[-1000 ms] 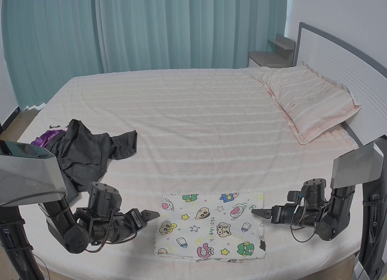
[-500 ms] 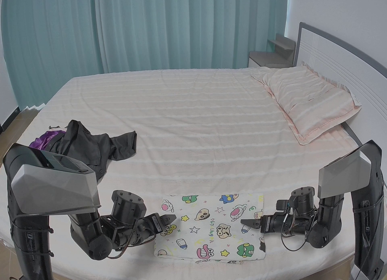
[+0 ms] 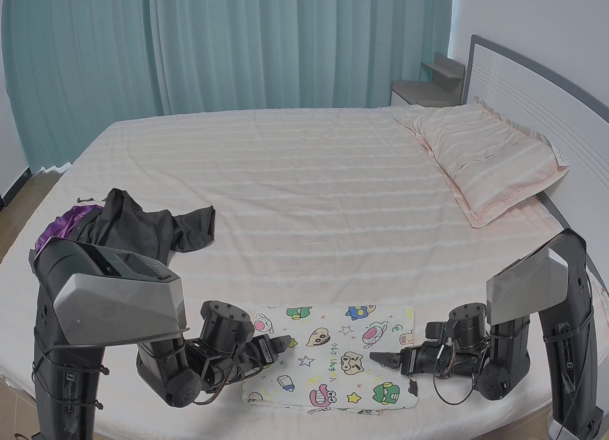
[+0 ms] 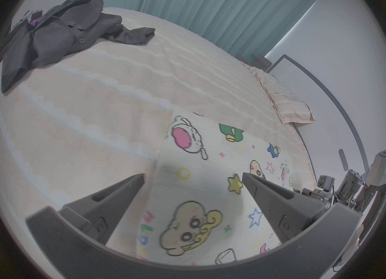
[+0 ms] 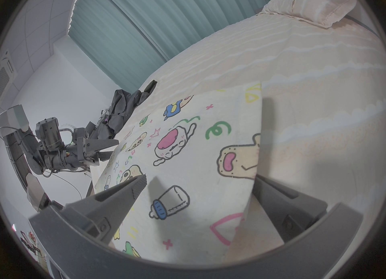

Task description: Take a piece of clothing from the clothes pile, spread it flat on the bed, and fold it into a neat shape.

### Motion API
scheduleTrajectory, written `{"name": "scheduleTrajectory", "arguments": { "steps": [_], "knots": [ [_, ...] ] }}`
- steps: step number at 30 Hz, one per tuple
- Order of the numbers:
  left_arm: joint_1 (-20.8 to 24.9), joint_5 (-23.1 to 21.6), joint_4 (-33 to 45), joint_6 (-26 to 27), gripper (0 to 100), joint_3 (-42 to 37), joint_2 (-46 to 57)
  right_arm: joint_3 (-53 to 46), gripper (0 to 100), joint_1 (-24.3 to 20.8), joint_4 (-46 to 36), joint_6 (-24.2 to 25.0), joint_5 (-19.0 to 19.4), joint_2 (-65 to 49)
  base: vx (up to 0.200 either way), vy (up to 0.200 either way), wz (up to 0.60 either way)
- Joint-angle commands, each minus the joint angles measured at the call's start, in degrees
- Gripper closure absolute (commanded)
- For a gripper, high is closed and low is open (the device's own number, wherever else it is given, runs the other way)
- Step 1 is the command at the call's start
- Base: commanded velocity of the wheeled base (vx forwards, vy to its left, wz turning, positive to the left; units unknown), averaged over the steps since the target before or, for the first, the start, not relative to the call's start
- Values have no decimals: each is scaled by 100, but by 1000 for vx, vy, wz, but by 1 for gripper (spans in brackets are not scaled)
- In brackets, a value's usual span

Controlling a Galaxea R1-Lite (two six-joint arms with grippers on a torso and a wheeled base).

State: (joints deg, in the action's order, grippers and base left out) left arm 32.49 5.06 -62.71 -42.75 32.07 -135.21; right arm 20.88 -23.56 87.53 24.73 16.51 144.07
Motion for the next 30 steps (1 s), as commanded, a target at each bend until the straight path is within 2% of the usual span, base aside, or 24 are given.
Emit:
{"name": "scheduleTrajectory", "arguments": {
  "steps": [1, 4, 5, 12, 19, 30],
  "knots": [
    [47, 4, 4, -14, 0, 132, -120, 12, 0, -43, 1, 5, 11, 60, 0, 0, 0],
    [73, -14, -5, -23, 0, 106, -94, 30, 0, -78, -8, -4, 2, 69, 0, 0, 0],
    [73, -23, 4, -23, 100, 106, -94, 39, 100, -96, -8, -4, 2, 69, 0, 0, 0],
    [82, -49, -13, -67, 100, 45, -76, 65, 100, -148, 10, 5, 28, 78, 0, 0, 0],
    [91, -49, -66, -488, 100, -52, 38, 39, 100, -148, 221, 5, 11, 174, 0, 0, 0],
    [91, -49, -84, -866, 100, -263, 258, 56, 100, -113, 221, 23, 2, 183, 0, 0, 0]
  ]
}}
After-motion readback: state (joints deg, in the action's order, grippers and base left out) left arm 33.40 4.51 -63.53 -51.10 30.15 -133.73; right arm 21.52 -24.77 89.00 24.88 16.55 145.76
